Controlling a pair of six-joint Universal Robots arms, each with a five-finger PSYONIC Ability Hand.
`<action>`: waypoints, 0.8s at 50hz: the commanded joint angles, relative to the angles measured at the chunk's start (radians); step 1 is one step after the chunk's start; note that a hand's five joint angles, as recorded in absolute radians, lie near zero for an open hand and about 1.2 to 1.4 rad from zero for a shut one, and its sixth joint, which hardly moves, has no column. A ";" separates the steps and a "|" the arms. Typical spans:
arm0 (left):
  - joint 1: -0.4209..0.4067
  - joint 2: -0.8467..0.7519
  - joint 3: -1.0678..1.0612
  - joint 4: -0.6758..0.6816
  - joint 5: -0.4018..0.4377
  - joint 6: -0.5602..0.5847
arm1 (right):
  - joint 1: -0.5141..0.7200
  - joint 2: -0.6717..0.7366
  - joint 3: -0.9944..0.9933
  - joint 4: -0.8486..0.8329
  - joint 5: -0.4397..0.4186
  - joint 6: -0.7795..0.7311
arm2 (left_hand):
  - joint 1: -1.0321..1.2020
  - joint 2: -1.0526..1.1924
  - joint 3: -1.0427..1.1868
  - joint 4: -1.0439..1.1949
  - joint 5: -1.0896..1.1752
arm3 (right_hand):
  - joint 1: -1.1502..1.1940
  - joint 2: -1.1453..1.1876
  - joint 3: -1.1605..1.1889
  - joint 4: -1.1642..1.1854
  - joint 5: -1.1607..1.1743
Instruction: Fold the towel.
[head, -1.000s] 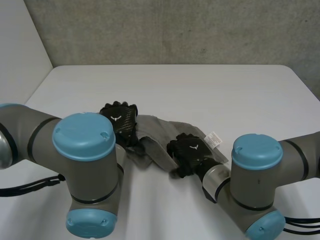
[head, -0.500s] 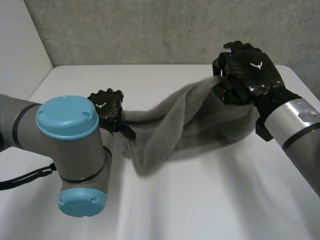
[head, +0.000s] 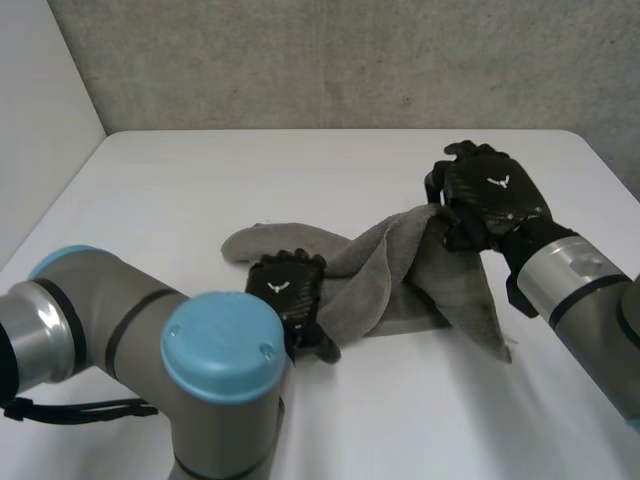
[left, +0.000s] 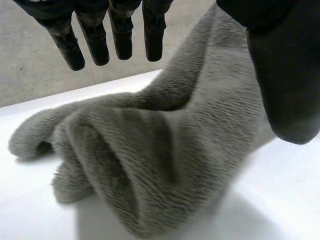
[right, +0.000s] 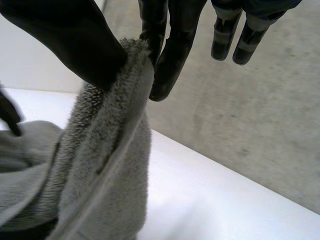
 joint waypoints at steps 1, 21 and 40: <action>-0.026 -0.060 0.020 0.025 -0.008 0.016 | -0.018 0.051 -0.055 -0.007 0.123 0.013 | -0.101 -0.060 -0.038 -0.047 -0.050 | 0.101 0.062 0.015 0.029 0.058; 0.055 -0.176 0.098 0.108 0.007 0.232 | -0.090 0.032 -0.054 0.028 0.053 -0.004 | 1.088 1.129 -0.038 -0.047 1.139 | 0.101 0.062 0.015 0.029 0.058; 0.251 0.169 0.006 -0.215 0.340 0.272 | -0.283 0.061 -0.206 0.669 -0.351 -0.673 | 1.117 1.158 -0.038 -0.047 1.168 | 0.101 0.062 0.015 0.029 0.058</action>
